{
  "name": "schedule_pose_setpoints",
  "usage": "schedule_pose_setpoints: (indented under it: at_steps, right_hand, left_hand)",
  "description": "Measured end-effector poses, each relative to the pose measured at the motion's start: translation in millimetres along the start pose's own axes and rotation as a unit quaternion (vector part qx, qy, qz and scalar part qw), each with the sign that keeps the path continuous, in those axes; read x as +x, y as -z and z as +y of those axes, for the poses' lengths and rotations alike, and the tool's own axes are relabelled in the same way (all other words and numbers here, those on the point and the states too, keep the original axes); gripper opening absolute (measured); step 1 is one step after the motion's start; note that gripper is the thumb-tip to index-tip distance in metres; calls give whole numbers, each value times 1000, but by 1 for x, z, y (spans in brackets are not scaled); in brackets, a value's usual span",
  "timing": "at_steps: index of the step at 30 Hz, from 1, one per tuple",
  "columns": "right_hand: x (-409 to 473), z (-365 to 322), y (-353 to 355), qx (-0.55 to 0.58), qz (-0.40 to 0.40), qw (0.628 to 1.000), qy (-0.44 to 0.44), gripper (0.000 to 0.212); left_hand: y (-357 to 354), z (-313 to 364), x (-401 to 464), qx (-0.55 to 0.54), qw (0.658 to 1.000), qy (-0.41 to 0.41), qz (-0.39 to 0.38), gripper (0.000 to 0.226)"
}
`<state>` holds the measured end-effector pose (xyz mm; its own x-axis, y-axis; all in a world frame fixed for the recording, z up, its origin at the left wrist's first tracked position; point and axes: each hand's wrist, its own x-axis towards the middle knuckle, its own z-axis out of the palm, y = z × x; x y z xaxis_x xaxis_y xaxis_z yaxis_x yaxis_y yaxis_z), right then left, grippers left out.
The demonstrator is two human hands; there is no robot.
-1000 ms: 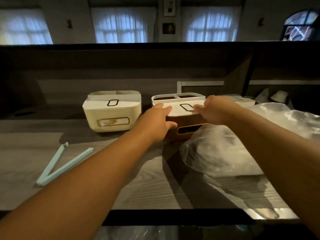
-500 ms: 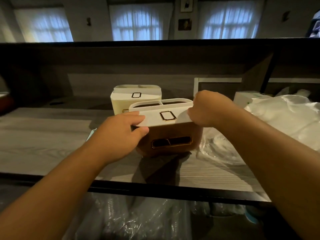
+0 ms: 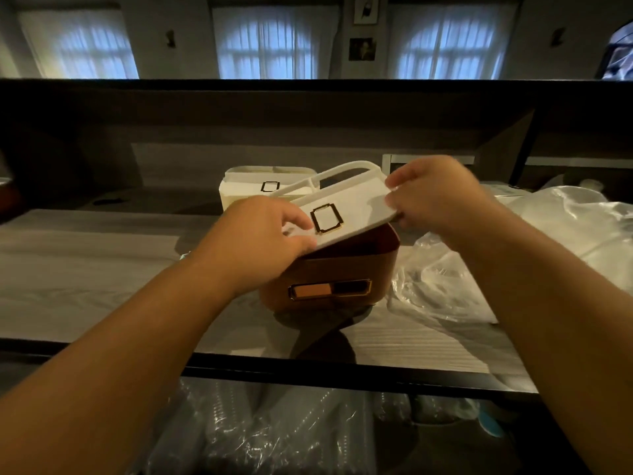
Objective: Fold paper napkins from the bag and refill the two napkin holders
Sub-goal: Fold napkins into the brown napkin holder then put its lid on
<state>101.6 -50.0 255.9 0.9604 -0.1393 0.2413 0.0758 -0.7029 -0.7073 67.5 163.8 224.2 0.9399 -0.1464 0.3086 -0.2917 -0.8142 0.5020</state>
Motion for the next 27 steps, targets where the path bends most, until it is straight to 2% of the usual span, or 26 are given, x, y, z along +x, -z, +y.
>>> schedule_pose_setpoints:
  at_steps: [2,3,5,7,9,12,13,15,16,18,20,23,24,27]
  right_hand:
    - [6,2,12,201,11,978,-50,19]
    - [14,5,18,246,26,965,-83,20]
    - [34,12,30,271,58,949,-152,20]
    - [56,25,41,291,82,936,-179,17]
    - [72,42,49,292,84,938,-165,24]
    - [102,76,52,261,74,954,-129,40]
    - [111,84,51,204,78,969,-116,36]
    - [119,93,52,-60,64,990,-114,17]
    - [121,95,52,-161,60,978,-115,14]
    - [124,102,55,-308,34,944,-111,24]
    - [129,109,53,-358,9,928,-100,23]
    - [131,110,42,-430,-79,894,-98,15]
    - [133,114,37,-436,-116,887,-100,16]
    - [132,118,20,-442,-157,875,-122,15]
  left_hand:
    - [2,10,9,1,1000,-16,18,29]
    - [3,16,16,5,999,-27,22,32]
    - [2,30,31,14,998,-48,21,36]
    - [-1,44,51,15,997,-74,8,36]
    - [-8,60,74,29,994,-101,-23,40]
    - [-33,78,116,129,980,-137,-70,39]
    - [-43,82,131,158,974,-139,-82,36]
    - [-64,91,155,209,962,-145,-97,29]
    - [-74,94,164,235,955,-152,-99,27]
    - [-90,103,174,271,942,-169,-107,27]
    - [-105,110,181,285,933,-184,-125,28]
    - [-123,114,186,316,915,-176,-180,31]
    - [-128,114,189,332,906,-175,-196,31]
    - [-134,115,191,370,884,-149,-242,35]
